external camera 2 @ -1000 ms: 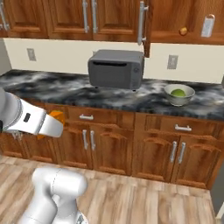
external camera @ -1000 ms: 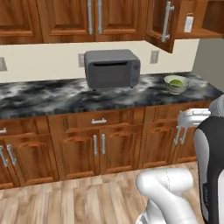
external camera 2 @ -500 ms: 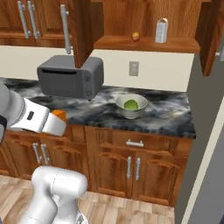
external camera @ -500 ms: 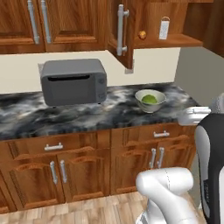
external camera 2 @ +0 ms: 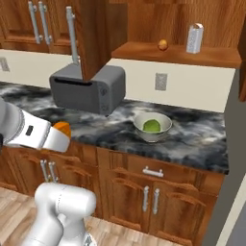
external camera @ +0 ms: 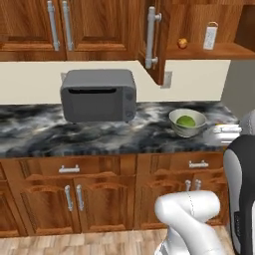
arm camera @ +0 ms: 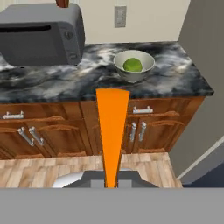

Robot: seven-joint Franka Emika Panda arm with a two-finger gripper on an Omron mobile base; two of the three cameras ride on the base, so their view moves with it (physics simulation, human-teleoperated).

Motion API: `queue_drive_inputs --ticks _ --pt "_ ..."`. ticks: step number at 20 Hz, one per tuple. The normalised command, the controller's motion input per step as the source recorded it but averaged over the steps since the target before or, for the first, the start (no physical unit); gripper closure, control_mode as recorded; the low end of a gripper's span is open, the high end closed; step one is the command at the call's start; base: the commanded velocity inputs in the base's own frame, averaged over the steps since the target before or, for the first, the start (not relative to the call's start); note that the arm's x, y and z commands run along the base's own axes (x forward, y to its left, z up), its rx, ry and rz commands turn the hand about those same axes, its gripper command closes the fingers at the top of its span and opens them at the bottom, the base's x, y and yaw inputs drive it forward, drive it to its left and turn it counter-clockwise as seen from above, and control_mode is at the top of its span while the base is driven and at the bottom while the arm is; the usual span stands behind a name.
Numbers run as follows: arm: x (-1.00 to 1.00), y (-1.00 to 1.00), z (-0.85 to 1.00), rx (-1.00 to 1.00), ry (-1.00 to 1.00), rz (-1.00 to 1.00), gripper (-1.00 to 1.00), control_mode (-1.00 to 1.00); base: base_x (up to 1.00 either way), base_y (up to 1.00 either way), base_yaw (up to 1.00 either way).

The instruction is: Pick the cheese from the fridge and the cheese grater from the cabinet and place them next to the salad bowl.

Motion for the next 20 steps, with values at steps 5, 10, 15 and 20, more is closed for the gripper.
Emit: queue_drive_inputs --ticks 5,10,15,20 --pt "0.0 0.0 0.0 0.0 0.0 0.0 1.0 1.0 0.78 -0.56 0.02" --pt "0.0 0.0 0.0 0.0 0.0 0.0 1.0 1.0 0.12 -0.43 -0.2" --pt "0.0 0.0 0.0 0.0 0.0 0.0 1.0 1.0 0.21 -0.41 -0.28" --pt "0.0 0.0 0.0 0.0 0.0 0.0 1.0 1.0 0.44 -0.47 -0.35"
